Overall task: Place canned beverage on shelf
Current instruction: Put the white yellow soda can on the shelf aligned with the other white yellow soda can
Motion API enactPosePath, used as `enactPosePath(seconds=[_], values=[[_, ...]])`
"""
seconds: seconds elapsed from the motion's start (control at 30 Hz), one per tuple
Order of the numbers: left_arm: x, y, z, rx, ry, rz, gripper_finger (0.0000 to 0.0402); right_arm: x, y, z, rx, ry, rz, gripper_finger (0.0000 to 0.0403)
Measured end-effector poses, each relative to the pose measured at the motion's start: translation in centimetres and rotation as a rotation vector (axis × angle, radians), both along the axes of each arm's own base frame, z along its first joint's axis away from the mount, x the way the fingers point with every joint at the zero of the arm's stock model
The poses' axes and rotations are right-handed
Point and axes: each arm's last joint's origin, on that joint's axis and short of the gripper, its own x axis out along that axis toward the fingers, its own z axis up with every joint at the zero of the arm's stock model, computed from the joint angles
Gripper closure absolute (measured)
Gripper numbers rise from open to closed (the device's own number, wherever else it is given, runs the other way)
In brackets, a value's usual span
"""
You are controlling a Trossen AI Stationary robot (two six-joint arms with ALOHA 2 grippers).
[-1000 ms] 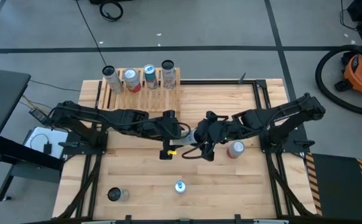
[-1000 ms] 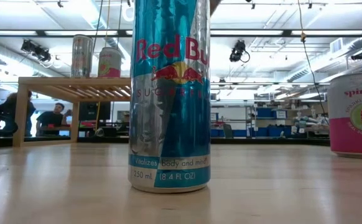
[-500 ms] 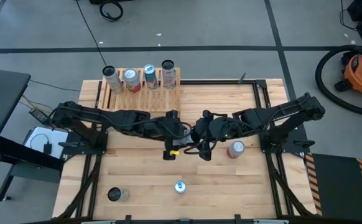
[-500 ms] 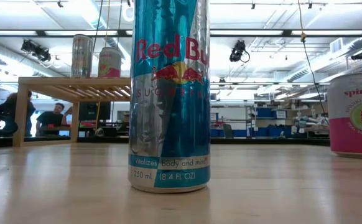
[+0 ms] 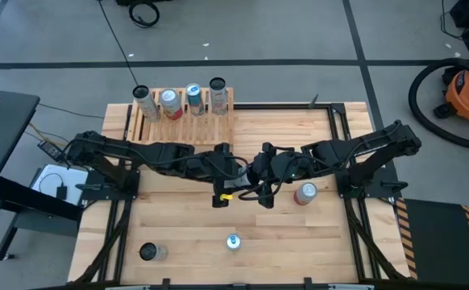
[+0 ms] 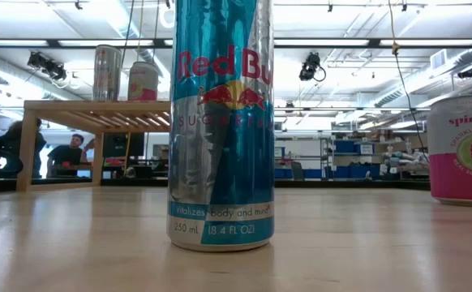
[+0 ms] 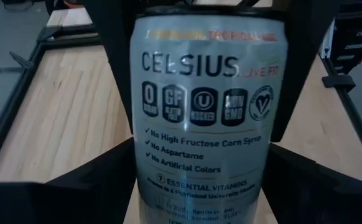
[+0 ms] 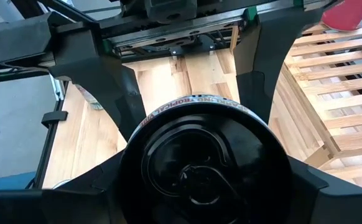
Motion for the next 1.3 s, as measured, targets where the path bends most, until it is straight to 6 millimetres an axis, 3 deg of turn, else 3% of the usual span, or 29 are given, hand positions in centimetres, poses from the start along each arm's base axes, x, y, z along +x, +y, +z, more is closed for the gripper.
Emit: enactPosePath(seconds=[0.73,1.03,1.3], values=[[-0.2,0.5,-0.3,-0.021,0.042,0.031,0.0094,0.0,0.0,0.0,-0.007,-0.006,0.004,0.0131],[-0.3,0.9,-0.4,-0.02,0.055,0.048,0.0141,0.0,0.0,0.0,-0.01,-0.005,0.001,0.0131],[-0.3,1.0,-0.3,0.008,0.046,0.084,0.0147,0.1,0.0,0.0,-0.03,-0.009,0.015,0.0128]])
